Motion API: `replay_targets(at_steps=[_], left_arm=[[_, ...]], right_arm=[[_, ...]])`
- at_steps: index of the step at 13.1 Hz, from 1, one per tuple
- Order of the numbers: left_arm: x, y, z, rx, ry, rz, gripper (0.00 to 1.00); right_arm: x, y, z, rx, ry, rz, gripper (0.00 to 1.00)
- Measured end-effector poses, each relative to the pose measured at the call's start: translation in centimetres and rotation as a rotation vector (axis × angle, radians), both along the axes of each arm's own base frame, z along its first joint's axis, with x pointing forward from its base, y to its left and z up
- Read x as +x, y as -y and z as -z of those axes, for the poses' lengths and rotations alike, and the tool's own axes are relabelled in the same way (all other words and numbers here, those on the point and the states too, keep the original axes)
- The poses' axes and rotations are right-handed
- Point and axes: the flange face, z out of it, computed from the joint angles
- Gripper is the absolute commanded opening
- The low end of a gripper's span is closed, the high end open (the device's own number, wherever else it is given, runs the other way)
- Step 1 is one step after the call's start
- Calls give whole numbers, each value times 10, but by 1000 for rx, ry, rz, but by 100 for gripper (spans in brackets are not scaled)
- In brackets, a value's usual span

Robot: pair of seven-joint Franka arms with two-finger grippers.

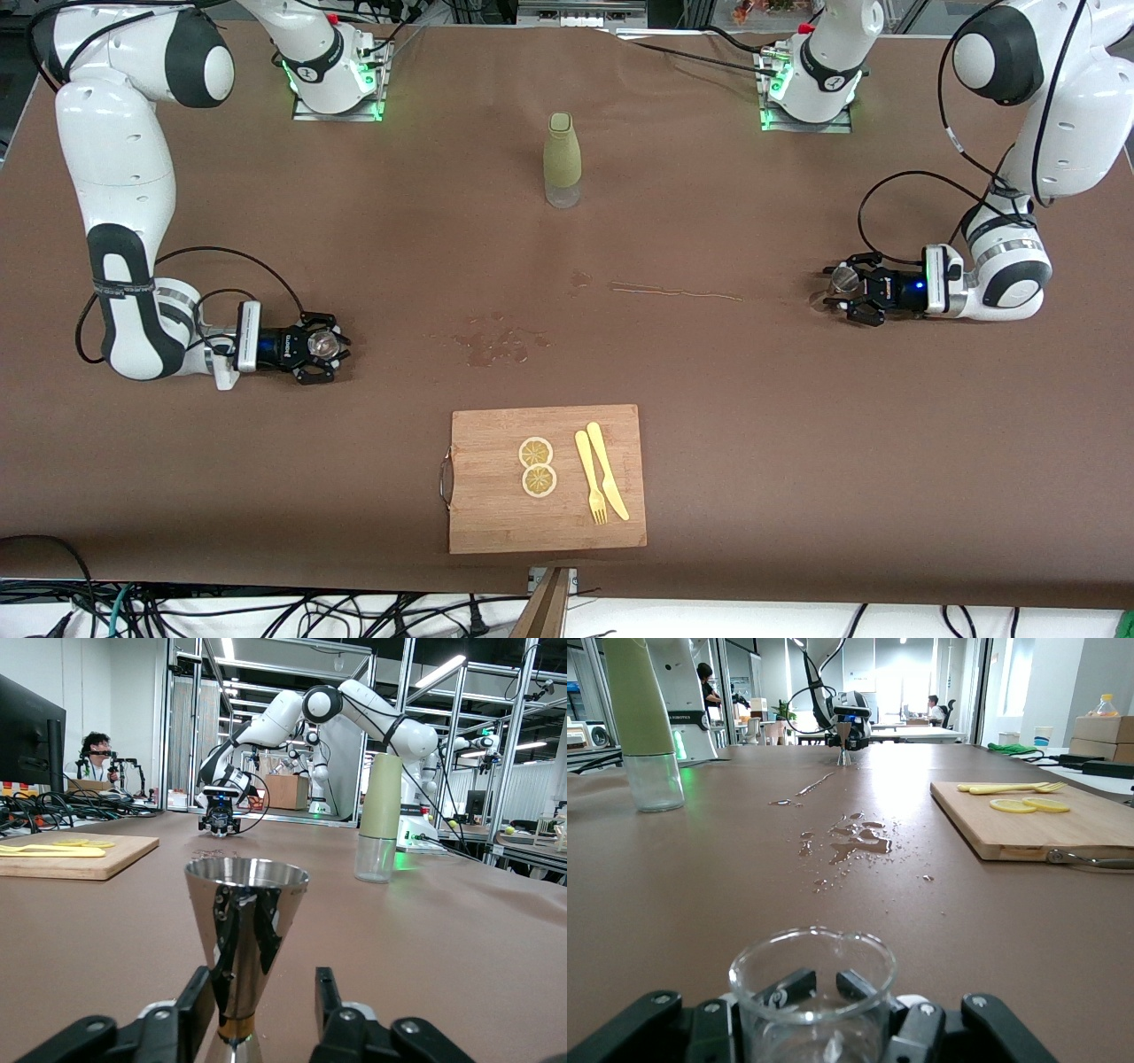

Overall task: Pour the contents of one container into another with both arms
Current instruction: 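Close the right gripper on the glass while the left gripper grips the jigger, then lift the glass with the right gripper while the left gripper brings the jigger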

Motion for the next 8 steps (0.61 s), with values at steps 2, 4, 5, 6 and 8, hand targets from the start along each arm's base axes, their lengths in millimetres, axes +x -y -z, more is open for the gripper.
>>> replay_targets(at_steps=[2, 4, 5, 6, 8], left_arm=[[0, 0, 0, 2, 1, -1, 51], [0, -1, 0, 5, 1, -2, 53], [0, -2, 1, 8, 1, -3, 58], [0, -3, 1, 12, 1, -5, 58], [0, -4, 2, 21, 1, -8, 44]], right_arm=[[0, -2, -3, 10, -14, -1, 20], [4, -6, -13, 23, -30, -4, 21], [8, -9, -21, 26, -26, -8, 21], [12, -14, -30, 25, -23, -13, 21], [20, -26, -53, 20, -35, -19, 21]])
